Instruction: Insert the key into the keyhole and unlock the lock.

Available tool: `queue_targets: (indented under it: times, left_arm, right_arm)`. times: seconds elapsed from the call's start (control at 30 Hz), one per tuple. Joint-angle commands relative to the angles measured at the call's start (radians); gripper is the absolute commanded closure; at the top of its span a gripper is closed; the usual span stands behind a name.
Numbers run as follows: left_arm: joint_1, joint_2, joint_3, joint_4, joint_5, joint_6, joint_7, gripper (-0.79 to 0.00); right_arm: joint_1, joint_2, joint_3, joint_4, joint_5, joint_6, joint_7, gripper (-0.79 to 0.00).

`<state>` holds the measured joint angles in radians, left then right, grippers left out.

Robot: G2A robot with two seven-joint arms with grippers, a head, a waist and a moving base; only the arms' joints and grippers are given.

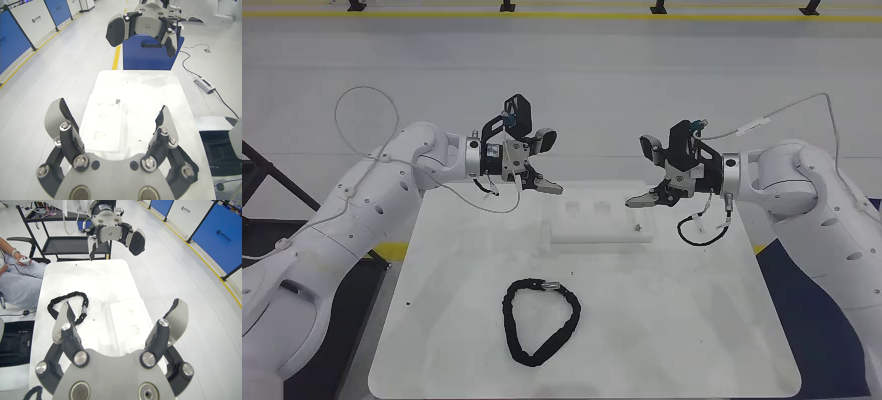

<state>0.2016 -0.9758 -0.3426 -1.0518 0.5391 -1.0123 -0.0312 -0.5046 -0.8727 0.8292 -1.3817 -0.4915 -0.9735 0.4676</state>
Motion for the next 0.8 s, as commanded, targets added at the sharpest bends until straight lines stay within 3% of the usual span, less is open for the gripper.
queue_targets:
  times: [0.0, 0.5, 0.77]
  left_arm:
    - [0.0, 0.0, 0.0, 0.0, 0.0, 0.0, 0.0, -0.784]
    - [0.0, 0.0, 0.0, 0.0, 0.0, 0.0, 0.0, -0.785]
    - [0.0, 0.0, 0.0, 0.0, 0.0, 0.0, 0.0, -0.785]
  right_arm:
    - [0.0, 0.0, 0.0, 0.0, 0.0, 0.0, 0.0, -0.784]
    - [0.0, 0.0, 0.0, 0.0, 0.0, 0.0, 0.0, -0.784]
    - [-0.052, -0.008, 0.0, 0.095, -0.05, 0.102, -0.041, -0.785]
